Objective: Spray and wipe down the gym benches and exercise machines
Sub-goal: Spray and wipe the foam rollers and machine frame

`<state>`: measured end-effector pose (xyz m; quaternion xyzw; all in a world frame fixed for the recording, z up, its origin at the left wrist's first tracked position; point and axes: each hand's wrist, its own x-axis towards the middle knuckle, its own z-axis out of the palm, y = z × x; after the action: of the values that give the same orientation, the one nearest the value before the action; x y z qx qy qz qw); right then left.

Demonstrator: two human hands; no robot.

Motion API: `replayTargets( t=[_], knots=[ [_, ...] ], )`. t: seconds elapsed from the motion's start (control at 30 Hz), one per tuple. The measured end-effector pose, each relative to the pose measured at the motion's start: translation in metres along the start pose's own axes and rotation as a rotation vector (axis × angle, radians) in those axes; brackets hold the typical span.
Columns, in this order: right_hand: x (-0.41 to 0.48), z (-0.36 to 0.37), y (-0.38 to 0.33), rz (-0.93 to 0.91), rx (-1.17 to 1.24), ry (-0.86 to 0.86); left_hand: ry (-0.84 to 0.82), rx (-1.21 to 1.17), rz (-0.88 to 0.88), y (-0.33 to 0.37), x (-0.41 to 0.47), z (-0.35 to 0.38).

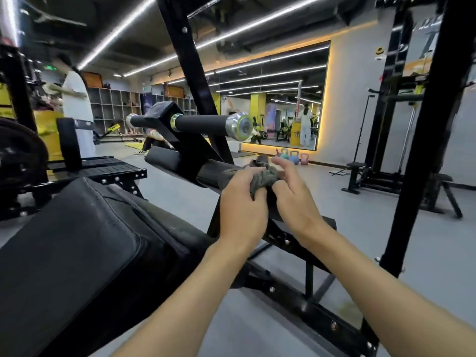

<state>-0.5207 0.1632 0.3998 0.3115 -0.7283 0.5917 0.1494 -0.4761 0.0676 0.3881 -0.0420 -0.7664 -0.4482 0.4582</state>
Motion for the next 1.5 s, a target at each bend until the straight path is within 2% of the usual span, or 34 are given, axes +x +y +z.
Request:
replayTargets(
  t=[0.07,0.13,0.23,0.33,0.43,0.47,0.53,0.6,0.67,0.77,0.83,0.93,1.03,1.13,1.23,1.3,1.4,1.5],
  knots=[
    [-0.004,-0.008,0.000,-0.057,0.049,-0.023,-0.073,0.009,0.095,0.009,-0.004,0.005],
    [-0.012,-0.011,0.000,-0.162,0.017,-0.047,-0.142,0.017,0.102,0.011,0.001,0.003],
    [-0.020,-0.013,0.006,-0.258,-0.071,-0.091,-0.354,-0.051,0.149,0.007,0.004,-0.008],
    [-0.015,-0.017,0.016,-0.329,-0.350,-0.118,-0.552,0.048,0.207,0.000,0.014,-0.026],
    [-0.005,-0.019,0.019,-0.389,-0.609,-0.050,-0.534,0.351,0.196,-0.009,0.035,-0.042],
    [-0.004,-0.017,0.020,-0.405,-0.632,-0.009,-0.558,0.401,0.166,-0.011,0.039,-0.044],
    [-0.010,-0.013,0.024,-0.319,-0.601,0.070,-0.621,0.349,0.079,-0.013,0.040,-0.044],
    [-0.015,-0.011,0.034,-0.129,-0.532,0.140,-0.589,0.364,0.097,-0.015,0.039,-0.041],
    [-0.021,-0.008,0.041,-0.067,-0.459,0.136,-0.527,0.393,0.149,-0.016,0.039,-0.038],
    [-0.025,-0.003,0.035,-0.170,-0.372,0.004,-0.421,0.445,0.197,-0.017,0.040,-0.035],
    [-0.023,0.002,0.032,-0.219,-0.363,-0.035,-0.418,0.518,0.227,-0.017,0.039,-0.032],
    [-0.016,0.005,0.044,-0.325,-0.291,0.103,-0.433,0.545,0.234,-0.014,0.037,-0.031],
    [-0.008,0.005,0.062,-0.266,-0.234,0.217,-0.454,0.560,0.238,-0.007,0.033,-0.029],
    [-0.007,0.013,0.057,-0.206,-0.260,0.252,-0.451,0.578,0.272,-0.003,0.028,-0.026],
    [-0.016,0.021,0.052,-0.328,-0.265,0.233,-0.429,0.587,0.280,-0.003,0.027,-0.022],
    [-0.014,0.018,0.057,-0.336,-0.248,0.239,-0.441,0.593,0.283,-0.004,0.027,-0.021],
    [-0.007,0.015,0.070,-0.196,-0.215,0.298,-0.448,0.600,0.268,-0.008,0.027,-0.021],
    [-0.002,0.006,0.083,0.046,-0.238,0.315,-0.435,0.631,0.231,-0.012,0.023,-0.018]
  ],
)
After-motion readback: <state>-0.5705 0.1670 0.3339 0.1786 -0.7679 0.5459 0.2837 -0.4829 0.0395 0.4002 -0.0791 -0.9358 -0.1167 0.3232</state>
